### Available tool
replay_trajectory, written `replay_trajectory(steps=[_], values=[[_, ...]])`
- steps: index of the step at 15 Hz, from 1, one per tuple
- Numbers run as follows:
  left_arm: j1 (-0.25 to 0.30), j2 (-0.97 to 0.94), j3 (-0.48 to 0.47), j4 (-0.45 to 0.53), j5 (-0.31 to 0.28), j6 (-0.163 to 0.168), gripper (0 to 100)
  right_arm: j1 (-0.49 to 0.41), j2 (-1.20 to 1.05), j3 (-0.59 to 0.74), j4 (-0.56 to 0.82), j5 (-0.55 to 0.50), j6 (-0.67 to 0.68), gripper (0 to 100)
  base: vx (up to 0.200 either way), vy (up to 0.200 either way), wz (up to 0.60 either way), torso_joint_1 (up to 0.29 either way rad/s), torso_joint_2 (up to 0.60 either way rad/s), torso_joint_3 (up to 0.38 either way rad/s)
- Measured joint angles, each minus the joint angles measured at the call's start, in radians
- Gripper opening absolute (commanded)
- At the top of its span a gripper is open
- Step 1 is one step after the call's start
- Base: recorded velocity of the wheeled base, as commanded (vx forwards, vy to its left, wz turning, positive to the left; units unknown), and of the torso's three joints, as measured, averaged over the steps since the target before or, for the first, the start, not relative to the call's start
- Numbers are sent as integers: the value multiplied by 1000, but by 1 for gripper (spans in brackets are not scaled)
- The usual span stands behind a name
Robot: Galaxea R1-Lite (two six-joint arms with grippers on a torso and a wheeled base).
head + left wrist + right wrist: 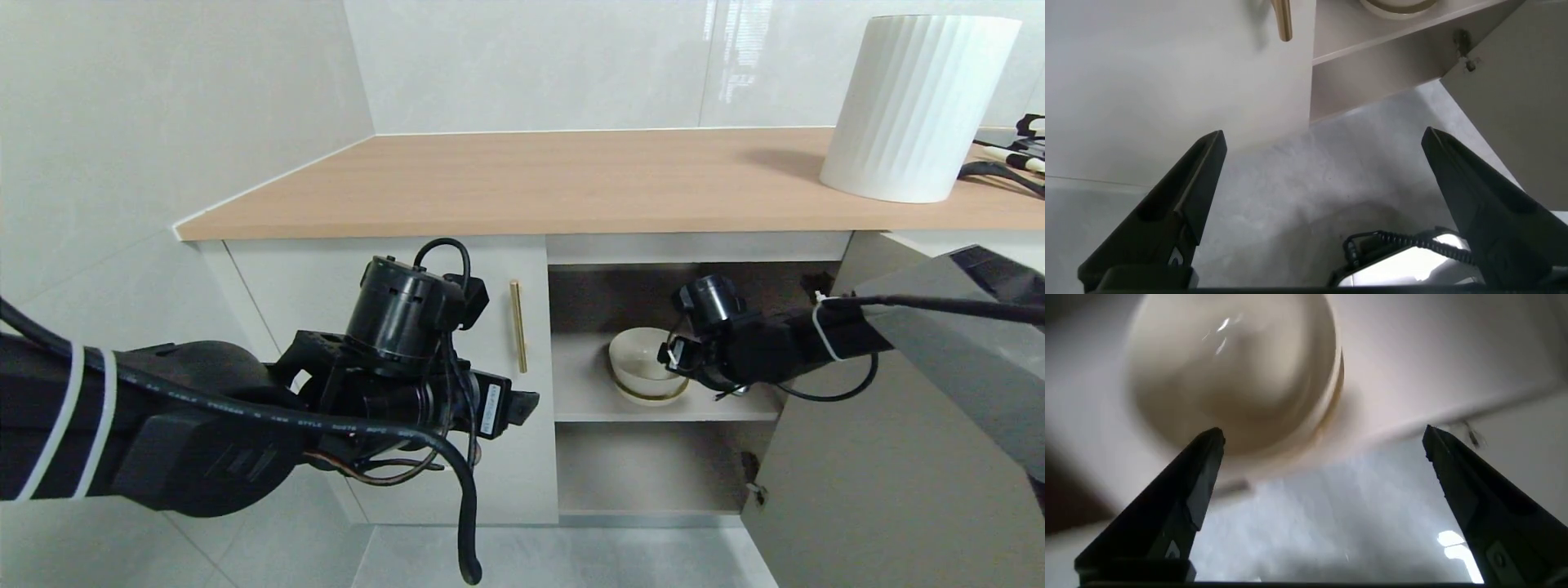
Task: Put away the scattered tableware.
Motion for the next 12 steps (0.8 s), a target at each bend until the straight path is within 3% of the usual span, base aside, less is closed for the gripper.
replay_trajectory(steps=[1,7,12], values=[[-1,-3,7,0,0,1,100,13,-56,54,4,8,0,100,0,0,0,0,0,0],[-19,-27,42,-25,1,0,100,121,-456,421,112,131,7,100,-200,0,0,0,1,2],[-20,-29,54,-44,1,2,100,169,-549,529,116,143,-14,100,-200,0,0,2,3,1]])
